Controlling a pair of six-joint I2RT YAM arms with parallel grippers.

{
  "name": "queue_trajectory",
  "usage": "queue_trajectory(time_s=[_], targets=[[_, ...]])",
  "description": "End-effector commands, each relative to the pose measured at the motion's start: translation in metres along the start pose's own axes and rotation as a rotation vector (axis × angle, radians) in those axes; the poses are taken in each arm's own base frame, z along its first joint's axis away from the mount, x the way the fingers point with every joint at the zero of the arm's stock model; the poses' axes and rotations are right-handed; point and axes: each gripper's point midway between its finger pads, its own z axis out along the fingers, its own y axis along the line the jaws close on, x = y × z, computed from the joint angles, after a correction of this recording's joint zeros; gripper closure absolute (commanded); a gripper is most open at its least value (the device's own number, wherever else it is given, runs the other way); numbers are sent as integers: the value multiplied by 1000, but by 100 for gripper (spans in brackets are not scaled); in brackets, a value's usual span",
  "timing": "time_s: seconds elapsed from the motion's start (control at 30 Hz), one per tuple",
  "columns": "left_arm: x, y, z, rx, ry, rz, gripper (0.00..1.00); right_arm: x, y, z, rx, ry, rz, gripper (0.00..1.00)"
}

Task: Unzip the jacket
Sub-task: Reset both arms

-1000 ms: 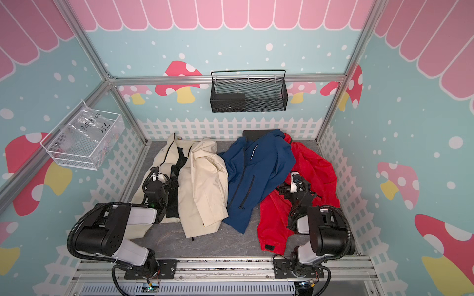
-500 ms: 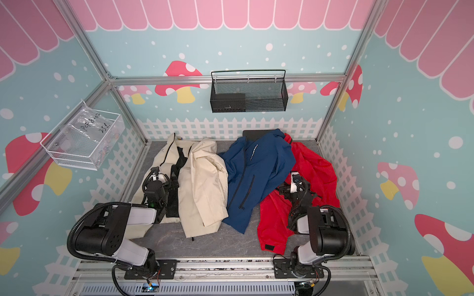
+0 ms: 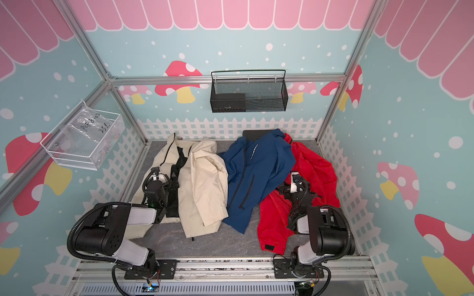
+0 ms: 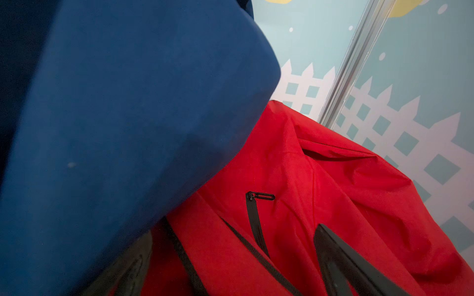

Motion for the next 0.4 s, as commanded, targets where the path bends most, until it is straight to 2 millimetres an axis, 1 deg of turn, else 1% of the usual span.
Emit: queue_trajectory(time_s=[0.0,0.37], targets=[[-4,-1,1,7,-9,3,1,-7,0,3,2,-22,-19,0],[-3,-3,2,32,-2,-1,0,-7,0,3,2,-23,-18,0]])
